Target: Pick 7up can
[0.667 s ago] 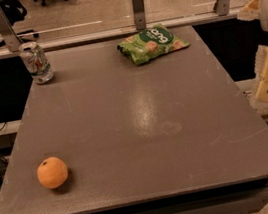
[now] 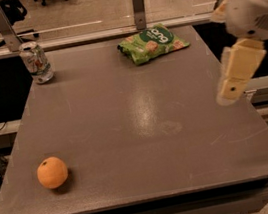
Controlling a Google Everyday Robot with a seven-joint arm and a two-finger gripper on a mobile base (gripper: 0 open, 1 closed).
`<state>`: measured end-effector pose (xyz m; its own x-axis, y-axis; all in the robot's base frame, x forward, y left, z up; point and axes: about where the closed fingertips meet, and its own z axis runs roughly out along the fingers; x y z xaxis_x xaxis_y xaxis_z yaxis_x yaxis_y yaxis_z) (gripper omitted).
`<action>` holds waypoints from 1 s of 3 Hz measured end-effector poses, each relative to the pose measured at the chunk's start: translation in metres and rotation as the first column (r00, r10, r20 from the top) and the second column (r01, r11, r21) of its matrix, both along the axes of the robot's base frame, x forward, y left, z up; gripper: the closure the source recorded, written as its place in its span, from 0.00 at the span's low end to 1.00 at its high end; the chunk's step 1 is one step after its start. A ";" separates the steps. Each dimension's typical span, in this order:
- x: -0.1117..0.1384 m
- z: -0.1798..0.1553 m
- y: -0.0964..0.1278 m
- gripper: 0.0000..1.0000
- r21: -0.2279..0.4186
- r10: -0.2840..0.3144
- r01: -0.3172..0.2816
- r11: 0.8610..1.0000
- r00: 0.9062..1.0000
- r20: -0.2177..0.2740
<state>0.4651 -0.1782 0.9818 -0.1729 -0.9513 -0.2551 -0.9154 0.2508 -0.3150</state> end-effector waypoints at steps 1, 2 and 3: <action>0.046 -0.022 0.067 0.00 0.070 0.059 -0.060 0.996 0.998 0.013; 0.084 -0.038 0.141 0.00 0.143 0.131 -0.133 0.981 0.991 0.027; 0.112 -0.048 0.214 0.00 0.251 0.195 -0.201 0.947 0.980 0.047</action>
Offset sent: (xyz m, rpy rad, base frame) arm 0.1315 0.2344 -0.0574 0.2388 -0.0203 0.2257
